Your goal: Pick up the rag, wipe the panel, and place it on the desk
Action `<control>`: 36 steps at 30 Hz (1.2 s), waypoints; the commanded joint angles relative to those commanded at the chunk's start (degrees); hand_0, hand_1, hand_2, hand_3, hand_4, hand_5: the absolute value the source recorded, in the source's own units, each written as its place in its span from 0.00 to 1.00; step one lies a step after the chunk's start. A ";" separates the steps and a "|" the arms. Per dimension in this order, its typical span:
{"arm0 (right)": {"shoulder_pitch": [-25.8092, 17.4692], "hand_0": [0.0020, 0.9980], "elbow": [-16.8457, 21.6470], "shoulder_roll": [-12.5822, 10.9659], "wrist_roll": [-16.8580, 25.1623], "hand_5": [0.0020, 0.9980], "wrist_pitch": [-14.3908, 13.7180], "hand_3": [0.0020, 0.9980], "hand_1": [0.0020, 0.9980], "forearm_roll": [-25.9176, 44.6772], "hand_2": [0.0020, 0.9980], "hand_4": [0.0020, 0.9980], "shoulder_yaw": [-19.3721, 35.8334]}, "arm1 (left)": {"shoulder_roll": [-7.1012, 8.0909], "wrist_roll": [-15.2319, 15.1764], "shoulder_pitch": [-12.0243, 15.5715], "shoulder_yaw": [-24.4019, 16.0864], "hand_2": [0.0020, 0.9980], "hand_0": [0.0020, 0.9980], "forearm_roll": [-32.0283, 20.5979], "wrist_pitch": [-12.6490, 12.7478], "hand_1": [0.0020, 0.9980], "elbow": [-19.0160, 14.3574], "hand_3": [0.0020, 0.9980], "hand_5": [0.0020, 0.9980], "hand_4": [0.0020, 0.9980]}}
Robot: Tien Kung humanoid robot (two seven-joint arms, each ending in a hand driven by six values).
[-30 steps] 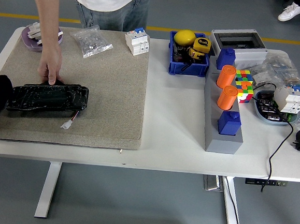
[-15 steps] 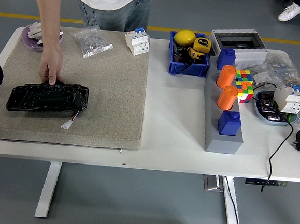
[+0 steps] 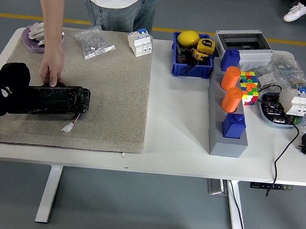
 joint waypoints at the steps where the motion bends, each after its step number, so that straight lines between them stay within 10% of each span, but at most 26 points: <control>1: 0.01 0.75 0.01 0.00 0.00 0.55 0.01 0.68 0.70 0.00 0.73 0.89 -0.02 | 0.00 0.00 -0.03 0.22 0.51 0.21 0.07 0.03 0.14 0.11 0.53 0.00 0.23; 36: 0.02 0.74 0.00 -0.42 -0.11 0.55 0.14 0.68 0.69 -0.02 0.73 0.90 -0.47 | -2.49 0.63 -2.22 12.00 0.51 0.21 -2.62 0.21 0.14 -6.09 0.53 0.00 0.22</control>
